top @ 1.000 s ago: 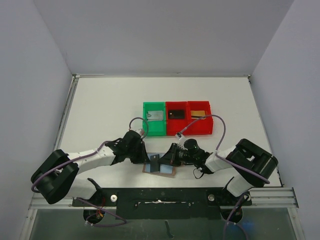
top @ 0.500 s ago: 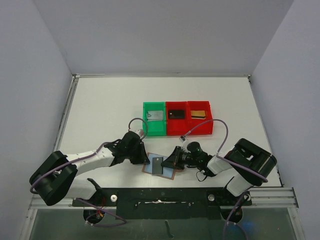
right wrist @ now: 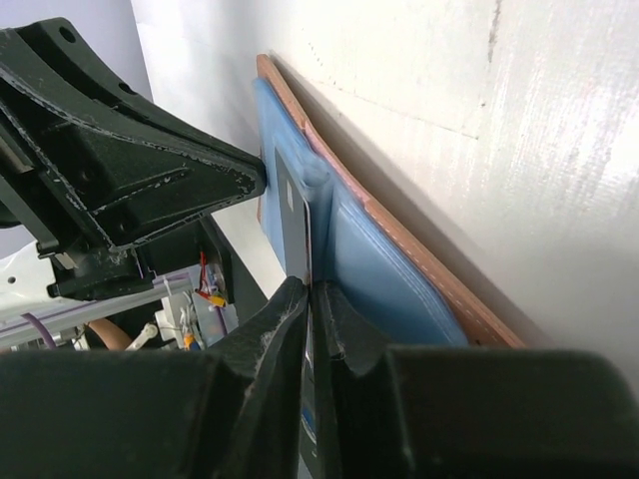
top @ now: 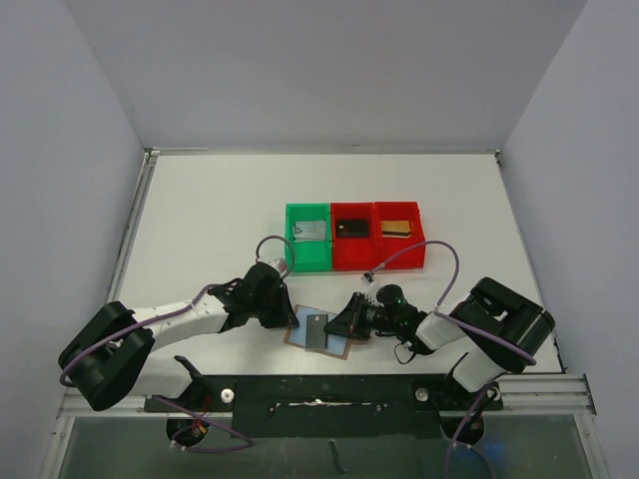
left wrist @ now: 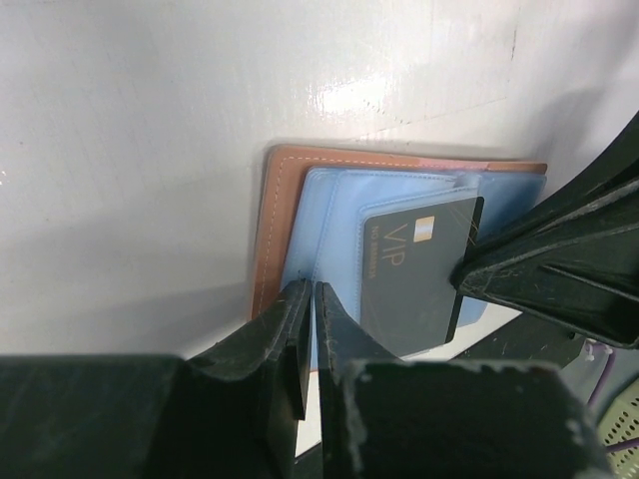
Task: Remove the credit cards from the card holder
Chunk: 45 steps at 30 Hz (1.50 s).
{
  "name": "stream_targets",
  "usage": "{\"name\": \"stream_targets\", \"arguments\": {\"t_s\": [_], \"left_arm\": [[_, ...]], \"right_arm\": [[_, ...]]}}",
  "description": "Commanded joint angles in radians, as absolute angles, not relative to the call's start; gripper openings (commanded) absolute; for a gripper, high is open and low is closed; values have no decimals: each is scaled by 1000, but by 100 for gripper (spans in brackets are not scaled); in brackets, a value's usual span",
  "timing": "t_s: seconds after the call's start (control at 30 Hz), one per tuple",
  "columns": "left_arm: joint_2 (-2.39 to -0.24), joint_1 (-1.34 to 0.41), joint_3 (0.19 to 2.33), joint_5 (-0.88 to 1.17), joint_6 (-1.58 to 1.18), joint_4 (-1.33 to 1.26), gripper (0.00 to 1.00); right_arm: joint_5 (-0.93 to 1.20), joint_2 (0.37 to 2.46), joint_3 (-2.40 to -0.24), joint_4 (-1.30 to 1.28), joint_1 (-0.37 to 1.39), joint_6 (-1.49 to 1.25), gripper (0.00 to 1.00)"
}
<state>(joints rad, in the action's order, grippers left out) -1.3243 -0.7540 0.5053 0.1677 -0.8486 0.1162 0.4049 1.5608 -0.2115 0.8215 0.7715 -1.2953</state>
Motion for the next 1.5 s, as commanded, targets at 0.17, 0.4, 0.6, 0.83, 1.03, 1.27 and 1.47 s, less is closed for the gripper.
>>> {"name": "stream_targets", "arguments": {"t_s": [0.17, 0.4, 0.6, 0.83, 1.03, 1.27, 1.47], "left_arm": [[-1301, -759, 512, 135, -842, 123, 6], [-1282, -759, 511, 129, -842, 135, 6], [-1279, -759, 511, 142, -838, 131, 5], [-1278, -766, 511, 159, -835, 124, 5], [-1288, -784, 511, 180, -824, 117, 9], [-1301, -795, 508, 174, -829, 113, 10], [-1334, -795, 516, 149, -833, 142, 10]], "right_arm": [[460, 1600, -225, 945, 771, -1305, 18], [454, 1610, -223, 951, 770, -1311, 23], [430, 1630, -275, 894, 802, -1313, 24], [346, 1658, -296, 842, 838, -1374, 26], [250, 1631, -328, 692, 879, -1381, 28], [250, 1598, -306, 784, 882, -1377, 12], [304, 1608, -281, 882, 874, -1386, 19]]}}
